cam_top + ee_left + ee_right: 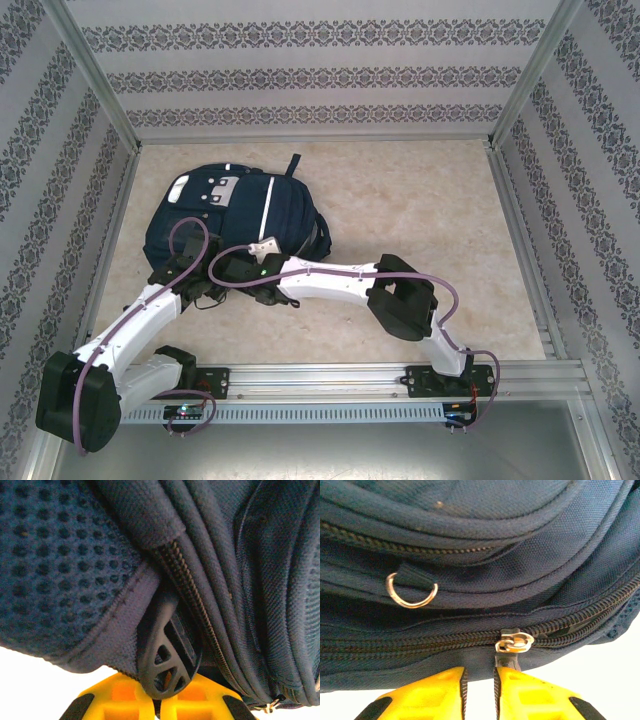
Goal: Pack the student bag
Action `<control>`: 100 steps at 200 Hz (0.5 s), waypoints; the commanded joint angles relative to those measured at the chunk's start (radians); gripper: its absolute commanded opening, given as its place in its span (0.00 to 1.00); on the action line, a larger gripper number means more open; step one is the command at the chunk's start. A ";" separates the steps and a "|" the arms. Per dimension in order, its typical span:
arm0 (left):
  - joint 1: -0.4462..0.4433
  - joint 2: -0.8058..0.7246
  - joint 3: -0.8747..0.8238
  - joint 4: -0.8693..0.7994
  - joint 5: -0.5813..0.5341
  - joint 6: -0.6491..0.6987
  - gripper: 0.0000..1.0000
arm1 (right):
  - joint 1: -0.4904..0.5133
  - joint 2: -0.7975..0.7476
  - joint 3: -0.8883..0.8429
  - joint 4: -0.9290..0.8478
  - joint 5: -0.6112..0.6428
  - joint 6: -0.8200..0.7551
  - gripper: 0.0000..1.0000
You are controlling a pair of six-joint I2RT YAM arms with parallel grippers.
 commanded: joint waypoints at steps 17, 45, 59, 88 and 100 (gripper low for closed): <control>-0.006 -0.017 0.053 0.026 0.035 -0.003 0.00 | -0.022 -0.002 -0.020 0.008 0.013 -0.001 0.23; -0.006 -0.018 0.051 0.025 0.034 -0.001 0.00 | -0.030 -0.001 -0.005 -0.002 0.029 -0.027 0.23; -0.006 -0.020 0.051 0.025 0.033 -0.002 0.00 | -0.026 -0.005 0.004 -0.013 0.030 -0.032 0.24; -0.006 -0.018 0.052 0.027 0.028 -0.002 0.00 | -0.015 -0.016 0.001 -0.026 0.053 -0.045 0.24; -0.005 -0.015 0.056 0.023 0.028 -0.001 0.00 | -0.007 -0.015 0.004 -0.037 0.075 -0.060 0.25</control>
